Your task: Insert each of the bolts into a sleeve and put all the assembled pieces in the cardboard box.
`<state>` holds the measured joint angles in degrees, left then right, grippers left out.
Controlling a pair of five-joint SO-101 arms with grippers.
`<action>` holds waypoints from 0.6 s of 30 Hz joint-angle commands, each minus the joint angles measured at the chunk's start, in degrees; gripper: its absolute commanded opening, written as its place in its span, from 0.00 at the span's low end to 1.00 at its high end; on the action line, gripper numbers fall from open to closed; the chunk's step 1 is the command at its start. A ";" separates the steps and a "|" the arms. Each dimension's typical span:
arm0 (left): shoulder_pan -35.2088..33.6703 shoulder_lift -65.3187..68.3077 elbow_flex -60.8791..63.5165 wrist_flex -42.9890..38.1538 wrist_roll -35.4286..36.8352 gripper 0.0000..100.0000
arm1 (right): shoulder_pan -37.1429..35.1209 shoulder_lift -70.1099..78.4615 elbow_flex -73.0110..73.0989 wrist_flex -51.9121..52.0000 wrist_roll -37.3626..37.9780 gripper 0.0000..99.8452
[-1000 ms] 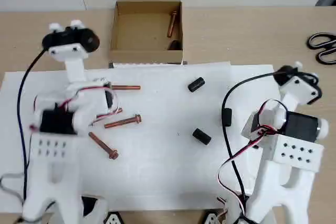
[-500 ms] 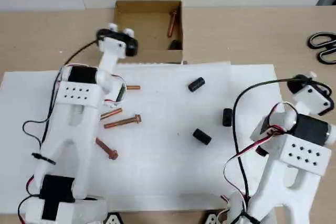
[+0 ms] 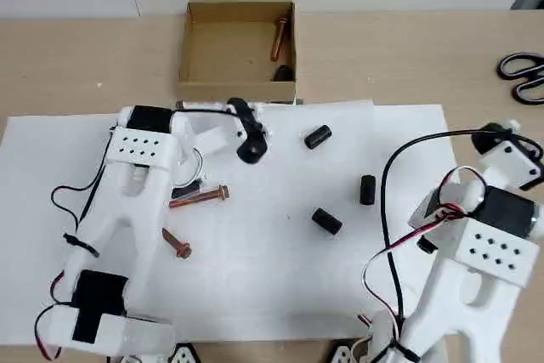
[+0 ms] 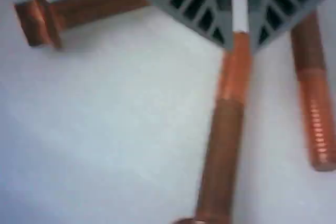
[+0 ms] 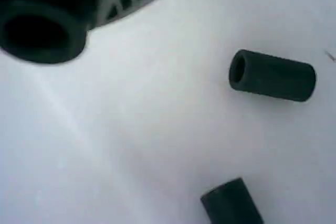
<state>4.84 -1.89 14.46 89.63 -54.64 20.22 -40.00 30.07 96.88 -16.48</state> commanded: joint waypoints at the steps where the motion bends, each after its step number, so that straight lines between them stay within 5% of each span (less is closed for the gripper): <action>1: 0.35 0.53 -2.33 -0.09 -2.55 0.01 | 0.57 -1.36 -0.35 -0.84 0.35 0.00; 18: 5.54 9.49 -2.68 -4.66 -2.64 0.04 | 0.57 -1.36 -0.35 -1.10 0.18 0.00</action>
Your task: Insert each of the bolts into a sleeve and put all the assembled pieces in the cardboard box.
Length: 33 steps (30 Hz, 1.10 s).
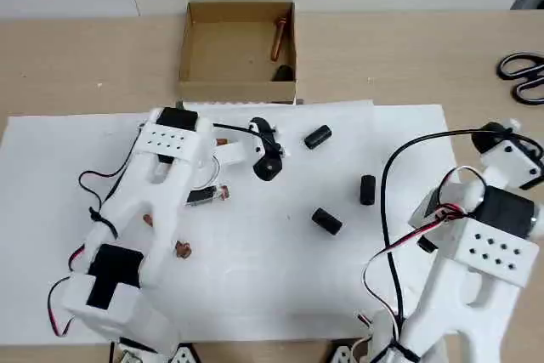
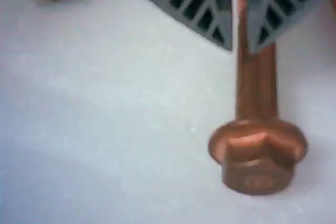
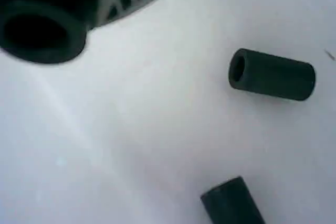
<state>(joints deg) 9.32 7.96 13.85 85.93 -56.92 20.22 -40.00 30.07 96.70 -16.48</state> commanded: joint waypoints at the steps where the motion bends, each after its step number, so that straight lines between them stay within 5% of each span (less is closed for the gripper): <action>1: 1.23 -0.35 -2.07 -1.14 -0.35 0.05 | 0.57 -1.36 -0.35 -0.92 0.18 0.00; 18: 1.49 4.04 -1.98 -6.59 -0.44 0.07 | 0.57 -1.36 -0.35 -0.92 0.35 0.00; 33: 2.64 4.04 -7.16 1.14 -0.35 0.06 | 0.57 -1.27 -0.35 -0.92 0.18 0.00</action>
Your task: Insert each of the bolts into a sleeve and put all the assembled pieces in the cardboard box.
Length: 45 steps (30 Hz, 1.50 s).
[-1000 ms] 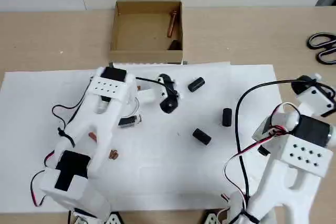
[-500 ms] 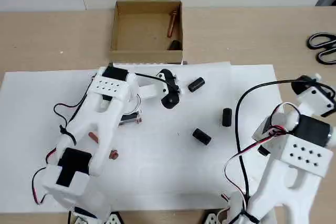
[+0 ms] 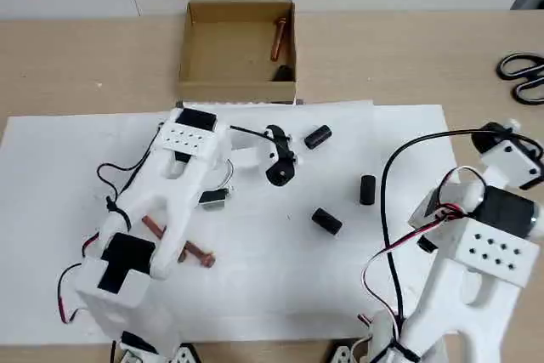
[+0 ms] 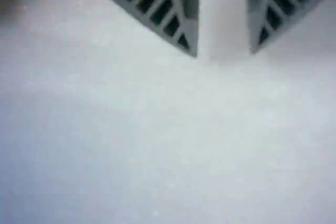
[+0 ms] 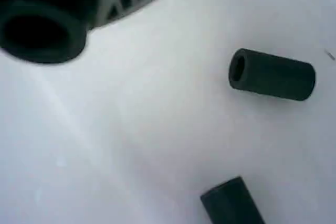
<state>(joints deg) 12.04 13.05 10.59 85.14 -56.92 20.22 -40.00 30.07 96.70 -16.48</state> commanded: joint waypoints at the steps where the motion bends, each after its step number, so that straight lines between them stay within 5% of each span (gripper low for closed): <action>1: -0.09 -1.05 -5.05 2.81 -0.35 0.06 | 0.57 -1.27 -0.35 -0.92 0.18 0.00; 14: -0.53 -1.05 -18.51 13.27 0.18 0.02 | 0.57 -1.36 -0.35 -0.92 0.18 0.00; 25: -8.44 -0.35 -20.62 5.10 5.36 0.06 | 0.66 -1.01 -0.26 -0.92 0.09 0.00; 45: -10.64 5.54 -20.44 -3.78 5.45 0.07 | 0.66 -1.36 2.11 -2.51 0.09 0.00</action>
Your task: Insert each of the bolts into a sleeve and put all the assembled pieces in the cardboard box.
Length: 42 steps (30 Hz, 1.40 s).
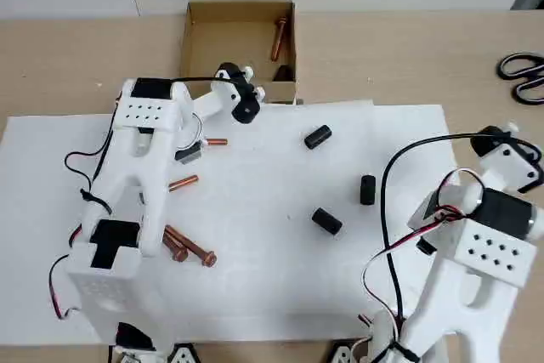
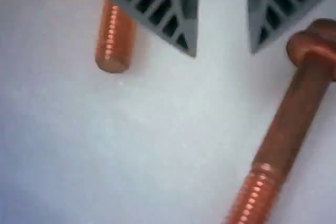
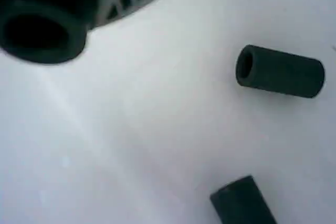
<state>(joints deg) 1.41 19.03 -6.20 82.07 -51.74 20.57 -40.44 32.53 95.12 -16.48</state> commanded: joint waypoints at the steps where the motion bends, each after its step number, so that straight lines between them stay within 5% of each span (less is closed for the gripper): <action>1: -0.09 -0.44 -4.79 -0.26 0.53 0.07 | 0.22 -0.92 -0.35 -0.92 0.09 0.00; 11: 0.62 -0.18 -8.92 2.81 1.14 0.07 | 0.22 -0.92 -0.35 -0.92 0.09 0.00; 19: 2.99 -0.53 -13.58 18.46 0.53 0.06 | 0.22 -0.92 -0.35 -0.92 0.09 0.00; 23: 2.46 -1.76 -13.14 18.46 0.35 0.06 | 0.22 -0.92 -0.35 -0.92 0.09 0.00; 42: 9.32 -35.69 22.02 18.37 -1.14 0.06 | 0.22 -0.92 -0.35 -0.92 0.18 0.00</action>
<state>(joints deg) 10.46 -10.33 10.59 99.12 -52.79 20.57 -40.44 32.53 95.12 -16.48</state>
